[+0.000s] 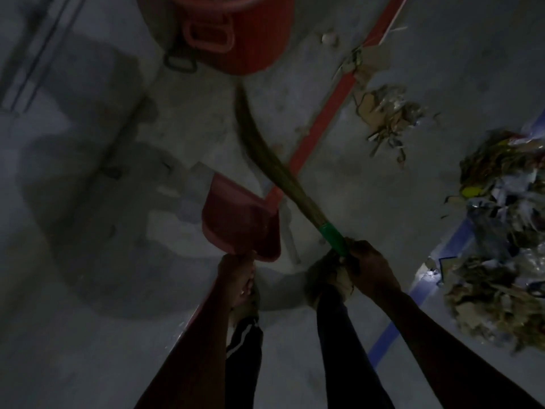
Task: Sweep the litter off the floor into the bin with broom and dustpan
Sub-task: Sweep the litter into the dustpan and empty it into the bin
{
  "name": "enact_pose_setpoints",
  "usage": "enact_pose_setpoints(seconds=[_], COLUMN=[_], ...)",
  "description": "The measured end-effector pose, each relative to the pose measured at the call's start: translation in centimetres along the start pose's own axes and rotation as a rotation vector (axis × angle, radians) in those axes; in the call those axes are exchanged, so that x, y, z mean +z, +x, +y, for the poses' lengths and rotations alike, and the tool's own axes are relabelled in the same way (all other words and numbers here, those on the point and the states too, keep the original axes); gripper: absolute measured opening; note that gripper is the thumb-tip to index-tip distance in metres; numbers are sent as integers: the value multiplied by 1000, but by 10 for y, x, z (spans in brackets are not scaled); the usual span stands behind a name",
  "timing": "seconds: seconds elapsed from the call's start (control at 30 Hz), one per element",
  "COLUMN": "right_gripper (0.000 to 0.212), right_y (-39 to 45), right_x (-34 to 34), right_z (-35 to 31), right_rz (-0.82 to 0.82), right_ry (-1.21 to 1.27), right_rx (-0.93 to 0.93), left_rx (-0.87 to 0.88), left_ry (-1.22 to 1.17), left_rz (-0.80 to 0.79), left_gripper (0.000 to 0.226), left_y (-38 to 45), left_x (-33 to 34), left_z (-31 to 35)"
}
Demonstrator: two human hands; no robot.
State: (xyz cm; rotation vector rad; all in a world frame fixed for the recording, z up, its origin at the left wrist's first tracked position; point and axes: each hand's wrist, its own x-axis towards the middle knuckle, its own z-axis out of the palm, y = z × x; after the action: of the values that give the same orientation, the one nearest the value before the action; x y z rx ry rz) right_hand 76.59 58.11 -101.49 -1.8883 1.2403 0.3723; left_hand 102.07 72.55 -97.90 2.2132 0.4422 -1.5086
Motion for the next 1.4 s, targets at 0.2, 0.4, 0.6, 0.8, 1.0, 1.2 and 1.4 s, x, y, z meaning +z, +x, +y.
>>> enact_pose_setpoints(seconds=[0.2,0.4,0.6,0.8,1.0,1.2,1.4], right_gripper=[39,36,45,46,49,41,36], right_y=[-28,-51,-55,-33,2,27,18], right_x=[52,79,93,95,43,-15,-38], right_z=[-31,-55,-84,-79,-48,0,61], right_rz=[12,231,217,-56,19,171,238], right_ry=[54,12,-21,-205,-273,-85,135], right_rx=[305,363,132,-20,153,403,583], left_rx=[-6,65,79,126,176,330,387], left_ry=[-20,-15,-113,-116,14,181,163], left_rz=[-2,61,22,21,-5,12,-89], left_gripper=[36,38,41,38,41,50,49], left_y=[2,-4,-9,-9,4,7,-8], left_x=[-65,-122,-137,-120,-78,-26,35], left_z=[-54,-72,-83,-85,-76,-26,14])
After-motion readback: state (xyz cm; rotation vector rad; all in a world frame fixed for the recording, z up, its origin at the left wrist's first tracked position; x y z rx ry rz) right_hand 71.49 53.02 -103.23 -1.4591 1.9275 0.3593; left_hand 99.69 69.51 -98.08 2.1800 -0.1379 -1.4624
